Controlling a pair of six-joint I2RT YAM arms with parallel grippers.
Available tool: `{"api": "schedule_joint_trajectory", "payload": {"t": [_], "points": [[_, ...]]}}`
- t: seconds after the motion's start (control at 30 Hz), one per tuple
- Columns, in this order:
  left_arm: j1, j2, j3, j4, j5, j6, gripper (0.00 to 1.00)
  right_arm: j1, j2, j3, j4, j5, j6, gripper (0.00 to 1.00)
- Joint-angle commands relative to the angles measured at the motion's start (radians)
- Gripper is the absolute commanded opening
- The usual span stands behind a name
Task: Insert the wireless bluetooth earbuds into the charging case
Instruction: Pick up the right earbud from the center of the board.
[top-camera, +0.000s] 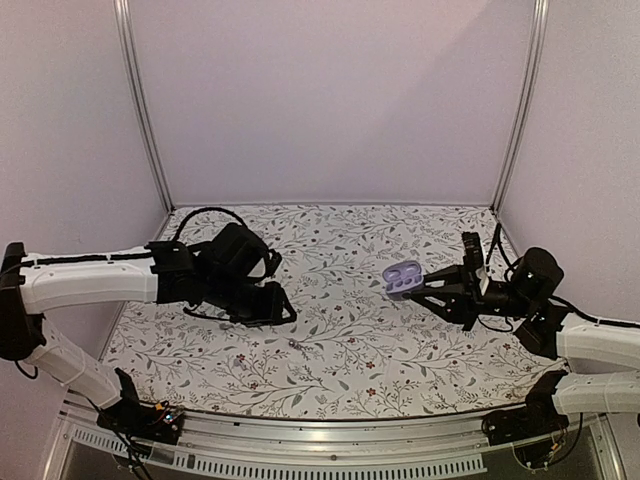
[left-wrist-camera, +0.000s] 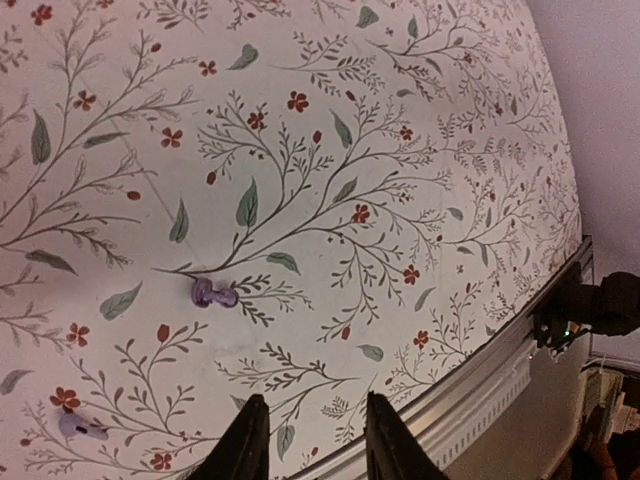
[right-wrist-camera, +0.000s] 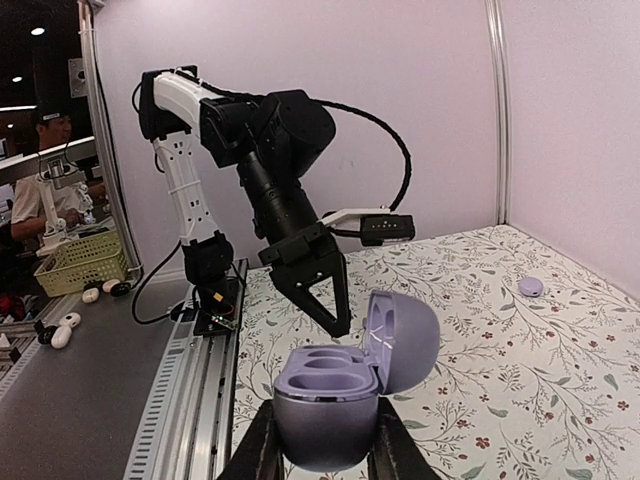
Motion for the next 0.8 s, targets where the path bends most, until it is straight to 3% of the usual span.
{"api": "schedule_joint_trajectory", "payload": {"t": [0.0, 0.2, 0.53, 0.77], "points": [[-0.031, 0.066, 0.057, -0.150, -0.033, -0.394, 0.34, 0.003, -0.037, -0.015, -0.019, 0.056, -0.016, 0.00], [-0.047, 0.174, 0.081, -0.197, 0.012, -0.564, 0.34, 0.002, -0.087, -0.027, -0.046, 0.098, -0.025, 0.00], [-0.053, 0.361, 0.278, -0.383, -0.022, -0.647, 0.37, 0.003, -0.142, -0.047, -0.060, 0.130, -0.033, 0.00], [-0.044, 0.402, 0.309, -0.383, -0.016, -0.695, 0.36, 0.003, -0.163, -0.045, -0.059, 0.124, -0.027, 0.00]]}}
